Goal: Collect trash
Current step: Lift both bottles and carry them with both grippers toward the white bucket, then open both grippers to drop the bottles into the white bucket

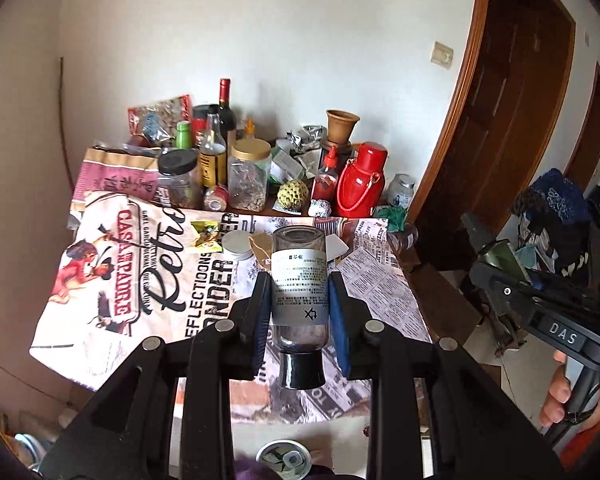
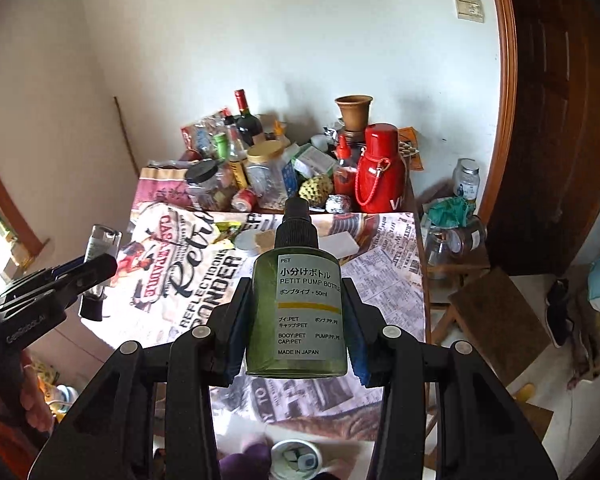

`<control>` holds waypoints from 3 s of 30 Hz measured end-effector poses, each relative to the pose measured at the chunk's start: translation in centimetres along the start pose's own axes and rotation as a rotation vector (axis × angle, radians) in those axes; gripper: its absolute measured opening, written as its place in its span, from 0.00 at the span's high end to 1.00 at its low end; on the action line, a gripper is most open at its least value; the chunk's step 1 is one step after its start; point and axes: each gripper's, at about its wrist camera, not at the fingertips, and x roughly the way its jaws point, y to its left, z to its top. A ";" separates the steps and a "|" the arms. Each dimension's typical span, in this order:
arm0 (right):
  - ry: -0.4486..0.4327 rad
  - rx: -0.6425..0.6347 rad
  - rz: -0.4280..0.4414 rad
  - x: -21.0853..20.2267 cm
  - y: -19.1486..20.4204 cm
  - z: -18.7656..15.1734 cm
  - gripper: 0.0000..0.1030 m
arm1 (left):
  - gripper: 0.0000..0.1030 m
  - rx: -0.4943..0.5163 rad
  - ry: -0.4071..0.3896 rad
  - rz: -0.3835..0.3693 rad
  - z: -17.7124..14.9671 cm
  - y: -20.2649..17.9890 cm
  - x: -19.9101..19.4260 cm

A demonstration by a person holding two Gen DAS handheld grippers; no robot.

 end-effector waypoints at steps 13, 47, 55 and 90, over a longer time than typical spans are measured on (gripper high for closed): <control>-0.110 0.056 -0.072 -7.5 7.0 -5.0 0.62 | 0.74 0.122 -0.029 -0.089 -4.6 1.6 -8.0; 0.312 0.143 -0.069 0.4 8.7 -23.0 0.62 | 0.74 0.104 0.422 -0.074 -24.1 6.4 -2.7; 0.424 0.112 -0.075 5.3 5.6 -29.3 0.62 | 0.74 0.072 0.536 -0.054 -31.5 5.7 4.3; 0.539 0.185 -0.096 14.3 -0.7 -35.3 0.41 | 0.47 -0.049 0.711 -0.050 -41.4 5.2 19.3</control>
